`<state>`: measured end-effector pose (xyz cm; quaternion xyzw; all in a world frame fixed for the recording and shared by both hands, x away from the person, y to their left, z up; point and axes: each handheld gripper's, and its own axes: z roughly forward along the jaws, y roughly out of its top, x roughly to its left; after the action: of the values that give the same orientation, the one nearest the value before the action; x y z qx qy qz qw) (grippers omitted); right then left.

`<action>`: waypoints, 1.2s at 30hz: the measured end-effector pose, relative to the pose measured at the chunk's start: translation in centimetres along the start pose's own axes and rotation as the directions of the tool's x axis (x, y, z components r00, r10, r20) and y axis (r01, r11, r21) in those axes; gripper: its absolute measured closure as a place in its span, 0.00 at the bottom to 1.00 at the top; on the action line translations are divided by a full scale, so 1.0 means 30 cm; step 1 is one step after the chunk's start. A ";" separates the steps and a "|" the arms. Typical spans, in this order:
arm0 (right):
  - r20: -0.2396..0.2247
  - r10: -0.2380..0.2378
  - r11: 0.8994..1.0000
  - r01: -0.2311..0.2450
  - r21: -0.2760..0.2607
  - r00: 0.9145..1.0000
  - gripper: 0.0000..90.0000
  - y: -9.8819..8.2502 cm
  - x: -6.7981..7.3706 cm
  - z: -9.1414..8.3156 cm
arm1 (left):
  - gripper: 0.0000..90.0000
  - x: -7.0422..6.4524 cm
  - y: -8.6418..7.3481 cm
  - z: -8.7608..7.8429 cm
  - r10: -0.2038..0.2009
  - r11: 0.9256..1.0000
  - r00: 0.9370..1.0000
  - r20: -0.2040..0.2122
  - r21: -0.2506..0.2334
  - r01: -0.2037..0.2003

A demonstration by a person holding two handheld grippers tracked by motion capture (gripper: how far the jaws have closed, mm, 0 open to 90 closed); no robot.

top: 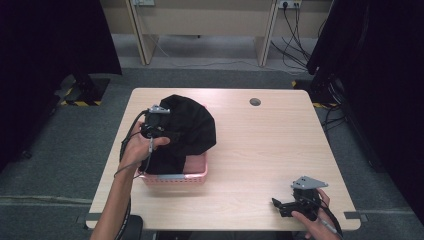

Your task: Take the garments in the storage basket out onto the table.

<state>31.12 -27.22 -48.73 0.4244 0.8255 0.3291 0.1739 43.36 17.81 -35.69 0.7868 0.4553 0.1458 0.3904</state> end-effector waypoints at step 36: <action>0.001 -0.001 1.000 0.001 0.001 1.000 0.01 0.000 0.000 0.000 | 0.42 -0.200 0.184 -0.077 0.156 0.987 0.981 0.114 0.014 -0.159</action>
<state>31.12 -27.22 -48.73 0.4242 0.8257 0.3287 0.1741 42.07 12.40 -29.31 0.8318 0.3703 0.1263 0.3938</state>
